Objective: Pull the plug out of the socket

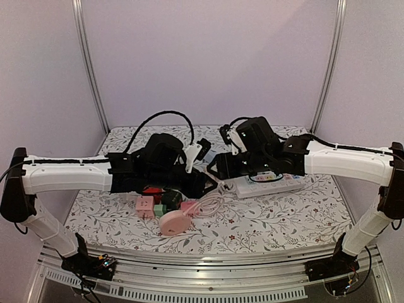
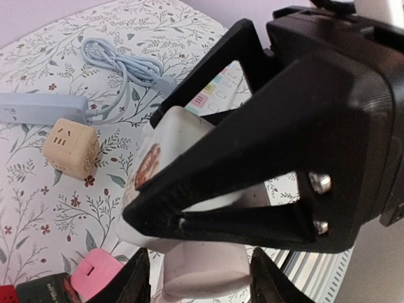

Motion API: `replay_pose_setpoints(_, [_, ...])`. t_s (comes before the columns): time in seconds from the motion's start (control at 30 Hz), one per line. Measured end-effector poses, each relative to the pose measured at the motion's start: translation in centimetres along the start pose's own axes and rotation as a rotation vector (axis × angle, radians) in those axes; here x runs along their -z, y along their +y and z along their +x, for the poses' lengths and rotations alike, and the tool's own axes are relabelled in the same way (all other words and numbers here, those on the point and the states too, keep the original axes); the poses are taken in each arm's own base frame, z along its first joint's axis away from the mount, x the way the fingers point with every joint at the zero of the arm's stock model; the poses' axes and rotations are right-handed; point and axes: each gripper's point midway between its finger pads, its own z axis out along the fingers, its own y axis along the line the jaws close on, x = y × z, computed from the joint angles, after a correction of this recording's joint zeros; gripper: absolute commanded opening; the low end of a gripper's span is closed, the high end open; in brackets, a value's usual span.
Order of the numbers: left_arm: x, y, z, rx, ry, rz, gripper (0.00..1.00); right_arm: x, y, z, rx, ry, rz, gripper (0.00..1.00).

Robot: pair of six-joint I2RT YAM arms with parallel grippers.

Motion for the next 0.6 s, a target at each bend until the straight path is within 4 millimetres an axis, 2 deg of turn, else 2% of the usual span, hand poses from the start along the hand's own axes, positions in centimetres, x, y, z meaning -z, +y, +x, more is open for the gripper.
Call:
replay_pose_setpoints(0.23, [-0.26, 0.21, -0.15, 0.007, -0.001, 0.003, 0.30, -0.44, 0.07, 0.18, -0.003, 0.007, -0.007, 0.18])
replay_pose_setpoints(0.47, [-0.29, 0.23, -0.11, 0.011, 0.001, 0.004, 0.03, -0.48, 0.06, 0.20, -0.002, 0.007, -0.007, 0.17])
replay_pose_setpoints(0.6, [-0.28, 0.16, -0.06, 0.012, 0.005, 0.012, 0.00, -0.50, 0.11, 0.12, 0.017, 0.002, -0.010, 0.17])
